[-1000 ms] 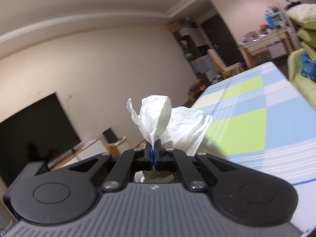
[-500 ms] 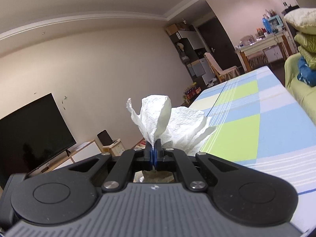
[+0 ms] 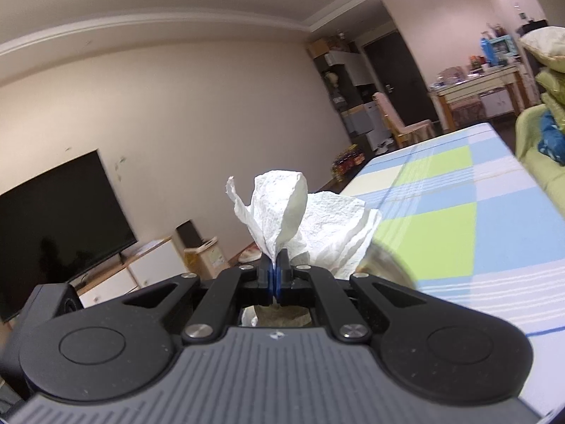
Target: Clean container
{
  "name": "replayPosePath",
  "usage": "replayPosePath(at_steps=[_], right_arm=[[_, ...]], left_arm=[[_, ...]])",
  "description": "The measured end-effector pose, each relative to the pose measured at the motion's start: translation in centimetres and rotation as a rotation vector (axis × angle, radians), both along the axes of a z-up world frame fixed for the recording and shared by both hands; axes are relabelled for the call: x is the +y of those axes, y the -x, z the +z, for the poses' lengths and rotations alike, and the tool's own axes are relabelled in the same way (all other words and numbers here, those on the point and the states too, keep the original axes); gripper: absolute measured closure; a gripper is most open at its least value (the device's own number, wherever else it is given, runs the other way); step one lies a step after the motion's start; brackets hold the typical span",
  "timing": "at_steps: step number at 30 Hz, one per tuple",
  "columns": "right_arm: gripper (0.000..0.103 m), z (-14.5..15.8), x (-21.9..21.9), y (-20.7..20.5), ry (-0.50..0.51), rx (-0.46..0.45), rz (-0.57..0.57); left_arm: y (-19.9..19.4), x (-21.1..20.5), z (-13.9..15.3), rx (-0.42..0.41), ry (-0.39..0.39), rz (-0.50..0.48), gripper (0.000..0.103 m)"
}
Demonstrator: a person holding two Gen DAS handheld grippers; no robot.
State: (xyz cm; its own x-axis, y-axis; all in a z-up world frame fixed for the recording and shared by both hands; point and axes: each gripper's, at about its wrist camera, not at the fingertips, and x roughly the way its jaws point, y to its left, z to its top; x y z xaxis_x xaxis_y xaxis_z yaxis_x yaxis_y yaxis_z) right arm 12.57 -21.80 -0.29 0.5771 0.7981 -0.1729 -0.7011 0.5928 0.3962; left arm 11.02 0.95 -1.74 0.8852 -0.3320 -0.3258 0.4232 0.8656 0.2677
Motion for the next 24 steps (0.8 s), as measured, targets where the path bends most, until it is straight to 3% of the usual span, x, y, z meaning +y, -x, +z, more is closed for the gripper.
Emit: replayPosePath(at_steps=[3,9,12,17,20,22,24], right_arm=[[0.103,0.0,0.2,0.0,0.007,-0.01,0.006],[0.103,-0.3,-1.3,-2.6,-0.054,0.031,-0.06],[0.103,-0.7,-1.5,-3.0,-0.072,0.04,-0.066],[0.103,-1.0,-1.5,-3.0,-0.084,0.044,-0.07],[0.103,-1.0,-1.5,-3.0,-0.077,0.041,-0.073],[0.103,-1.0,-1.6,-3.1,-0.078,0.043,-0.074],[0.103,-0.9,-1.7,-2.9,-0.077,0.042,-0.078]], left_arm=[[0.7,-1.4,-0.8,-0.079,-0.146,0.028,0.016],[0.3,-2.0,-0.8,-0.067,-0.128,0.027,0.016],[0.2,-2.6,-0.6,-0.033,-0.06,0.031,0.014],[-0.5,0.2,0.9,0.096,0.208,0.005,0.012],[-0.4,2.4,1.0,0.154,0.326,0.005,0.012],[-0.5,3.9,0.9,0.173,0.361,0.001,0.012],[0.3,4.2,0.8,0.167,0.346,-0.004,0.015]])
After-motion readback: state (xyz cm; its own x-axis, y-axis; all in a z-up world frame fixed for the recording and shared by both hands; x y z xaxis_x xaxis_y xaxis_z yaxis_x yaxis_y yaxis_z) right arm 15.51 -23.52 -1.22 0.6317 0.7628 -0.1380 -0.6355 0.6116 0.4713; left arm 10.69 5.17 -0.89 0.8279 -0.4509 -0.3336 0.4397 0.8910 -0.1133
